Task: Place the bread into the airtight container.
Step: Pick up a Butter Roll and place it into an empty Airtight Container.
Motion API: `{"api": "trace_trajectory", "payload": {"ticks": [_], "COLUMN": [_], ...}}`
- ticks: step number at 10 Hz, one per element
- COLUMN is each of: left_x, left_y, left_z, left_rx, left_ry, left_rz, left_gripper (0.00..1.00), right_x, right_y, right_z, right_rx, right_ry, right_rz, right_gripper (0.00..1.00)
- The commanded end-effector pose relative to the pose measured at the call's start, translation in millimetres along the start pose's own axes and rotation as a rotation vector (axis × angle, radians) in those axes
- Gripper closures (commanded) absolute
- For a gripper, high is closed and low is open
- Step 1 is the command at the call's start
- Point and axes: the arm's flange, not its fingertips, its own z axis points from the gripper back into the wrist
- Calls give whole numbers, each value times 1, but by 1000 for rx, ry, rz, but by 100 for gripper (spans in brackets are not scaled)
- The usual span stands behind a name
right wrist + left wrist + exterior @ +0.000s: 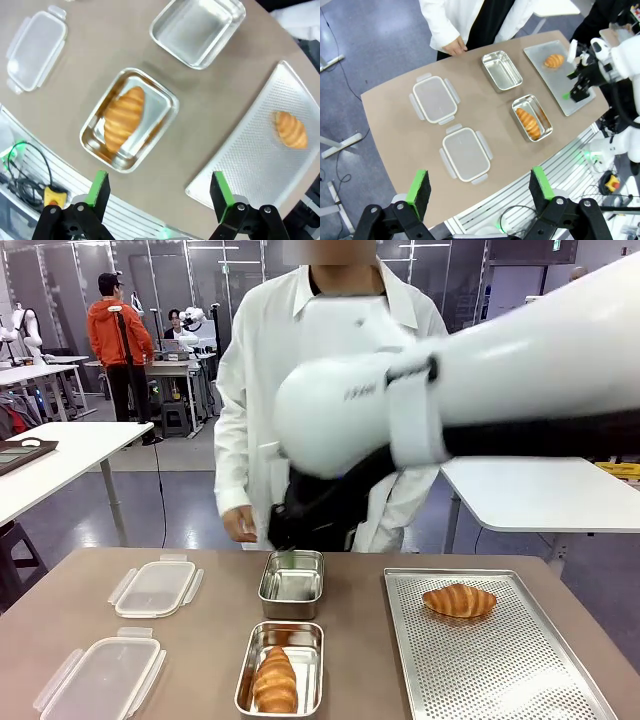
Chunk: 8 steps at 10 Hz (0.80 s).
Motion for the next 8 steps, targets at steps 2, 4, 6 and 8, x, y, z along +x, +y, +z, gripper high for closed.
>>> {"api": "trace_trajectory", "payload": {"ticks": [2,4,6,8], "left_x": [0,0,0,0], "left_y": [-1,-1,-1,-1], "left_z": [1,1,1,1], "left_rx": [-12,-12,-12,-12], "left_ry": [1,1,1,1], "left_rz": [-19,-19,-19,-19], "left_gripper": [0,0,0,0], "right_x": [-27,-47,-65,-89], "right_y": [-110,-183,-223,-250], "right_z": [36,39,45,44], "right_rx": [38,-40,-34,-48], "right_ry": [-8,-22,-12,16], "right_rz": [140,246,224,231], "right_gripper": [0,0,0,0]}}
